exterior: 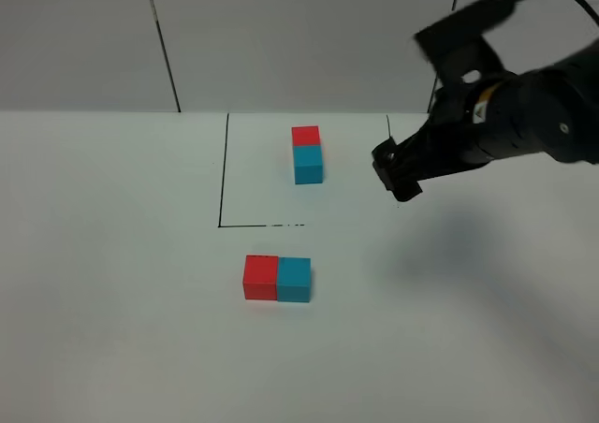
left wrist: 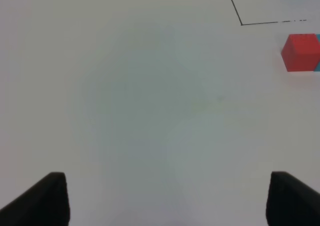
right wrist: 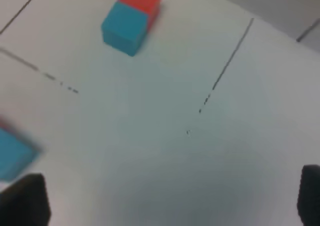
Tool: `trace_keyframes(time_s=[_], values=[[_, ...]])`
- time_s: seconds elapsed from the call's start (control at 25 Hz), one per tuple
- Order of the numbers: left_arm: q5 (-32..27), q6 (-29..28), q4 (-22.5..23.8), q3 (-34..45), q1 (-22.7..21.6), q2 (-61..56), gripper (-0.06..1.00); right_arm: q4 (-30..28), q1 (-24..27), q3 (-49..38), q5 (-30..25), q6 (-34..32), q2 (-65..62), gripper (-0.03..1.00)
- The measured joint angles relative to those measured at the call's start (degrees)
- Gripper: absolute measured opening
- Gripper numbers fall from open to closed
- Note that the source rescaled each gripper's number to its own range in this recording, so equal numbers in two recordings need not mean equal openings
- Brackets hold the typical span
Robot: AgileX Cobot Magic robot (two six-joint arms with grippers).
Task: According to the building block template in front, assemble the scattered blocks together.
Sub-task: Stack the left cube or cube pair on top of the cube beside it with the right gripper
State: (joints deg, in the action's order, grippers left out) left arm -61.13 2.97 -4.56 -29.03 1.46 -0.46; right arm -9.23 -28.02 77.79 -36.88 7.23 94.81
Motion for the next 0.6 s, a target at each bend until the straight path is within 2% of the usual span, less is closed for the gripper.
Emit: trace_keyframes(time_s=[0.16, 0.24, 0.36, 0.6], values=[[0.00, 0.00, 0.00, 0.00, 0.00, 0.00, 0.67, 0.27, -4.46, 11.49, -12.71, 17.53, 8.55, 1.00], [0.00, 0.00, 0.00, 0.00, 0.00, 0.00, 0.67, 0.43, -6.42, 16.02, -17.46, 24.31, 13.40, 1.00], [0.00, 0.00, 0.00, 0.00, 0.00, 0.00, 0.67, 1.41, -8.76, 21.60, -22.43, 30.56, 20.82, 1.00], [0.00, 0.00, 0.00, 0.00, 0.00, 0.00, 0.67, 4.05, -11.54, 29.73, -26.39, 36.31, 32.23, 1.00]])
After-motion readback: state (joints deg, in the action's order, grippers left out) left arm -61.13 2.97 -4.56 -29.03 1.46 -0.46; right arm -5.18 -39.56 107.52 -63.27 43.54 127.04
